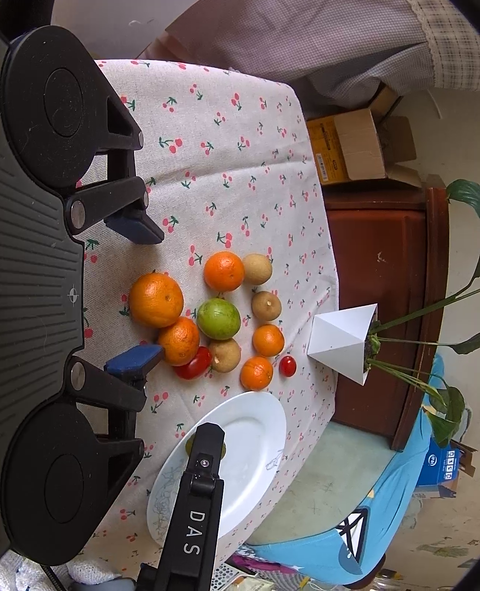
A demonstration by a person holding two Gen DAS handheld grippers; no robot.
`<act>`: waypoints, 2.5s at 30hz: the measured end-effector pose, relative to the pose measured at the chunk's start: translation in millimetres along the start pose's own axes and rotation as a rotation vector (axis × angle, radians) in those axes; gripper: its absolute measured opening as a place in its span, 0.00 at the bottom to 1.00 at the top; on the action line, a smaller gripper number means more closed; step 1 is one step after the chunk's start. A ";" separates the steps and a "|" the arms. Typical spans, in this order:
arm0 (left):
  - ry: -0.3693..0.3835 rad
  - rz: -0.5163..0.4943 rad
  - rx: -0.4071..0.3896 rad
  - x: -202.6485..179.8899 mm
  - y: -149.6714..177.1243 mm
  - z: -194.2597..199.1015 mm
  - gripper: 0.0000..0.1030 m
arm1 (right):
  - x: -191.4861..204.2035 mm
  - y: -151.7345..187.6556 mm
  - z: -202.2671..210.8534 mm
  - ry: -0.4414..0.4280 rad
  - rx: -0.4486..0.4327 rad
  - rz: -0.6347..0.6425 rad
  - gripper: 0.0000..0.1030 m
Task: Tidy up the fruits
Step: 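Grasp a green mango with the right tool while the left tool grasps an orange, then carry the mango and orange onto the white plate and open both tools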
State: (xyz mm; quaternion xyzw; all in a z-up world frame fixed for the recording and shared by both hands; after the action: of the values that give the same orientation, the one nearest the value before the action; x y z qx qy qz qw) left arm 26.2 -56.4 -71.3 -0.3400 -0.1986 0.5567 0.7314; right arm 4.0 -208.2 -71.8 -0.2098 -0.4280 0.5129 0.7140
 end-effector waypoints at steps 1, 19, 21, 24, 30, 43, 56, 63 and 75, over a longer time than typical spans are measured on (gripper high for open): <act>0.001 -0.007 -0.003 -1.0 0.0 -0.2 0.46 | -1.4 -0.3 0.3 0.003 -0.001 -0.003 0.32; 0.048 0.050 -0.052 -6.6 -15.0 15.6 0.27 | -19.7 -8.7 17.4 0.024 -0.033 -0.042 0.32; 0.064 0.044 -0.064 -13.6 -20.1 19.2 0.27 | -24.4 -12.3 23.1 0.028 -0.048 -0.051 0.32; 0.109 0.047 -0.069 -25.1 -27.0 20.3 0.27 | -32.7 -16.5 30.3 0.043 -0.068 -0.060 0.32; 0.184 0.044 -0.073 -47.8 -36.1 15.6 0.27 | -53.2 -16.9 34.4 0.095 -0.071 -0.101 0.32; 0.262 -0.025 -0.023 -96.3 -40.1 -18.1 0.27 | -84.3 -13.7 33.7 0.162 -0.054 -0.194 0.32; 0.259 -0.018 -0.022 -102.4 -43.1 -22.7 0.44 | -92.1 -15.3 35.3 0.181 -0.073 -0.235 0.35; 0.253 -0.012 -0.037 -98.1 -50.6 -8.8 0.52 | -87.2 -21.5 42.6 0.163 -0.102 -0.231 0.38; 0.152 0.047 -0.059 -45.9 -61.5 22.9 0.70 | -55.9 -17.9 54.8 0.111 -0.106 -0.140 0.43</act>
State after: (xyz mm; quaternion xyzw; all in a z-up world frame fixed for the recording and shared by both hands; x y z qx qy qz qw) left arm 38.9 -102.8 -7.3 -0.4073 -0.1507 0.5404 0.7207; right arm -37.4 -273.8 -50.8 -0.2450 -0.4276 0.4262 0.7586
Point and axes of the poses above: each gripper's, at about its wrist camera, not at the fingertips, and z roughly against the way its jaws point, x to its left, y to its underside, the point moved 7 cm from there along -z, roughly the way its jaws point, and after that the axes turned 1 degree about -z, right-handed, at the moved point
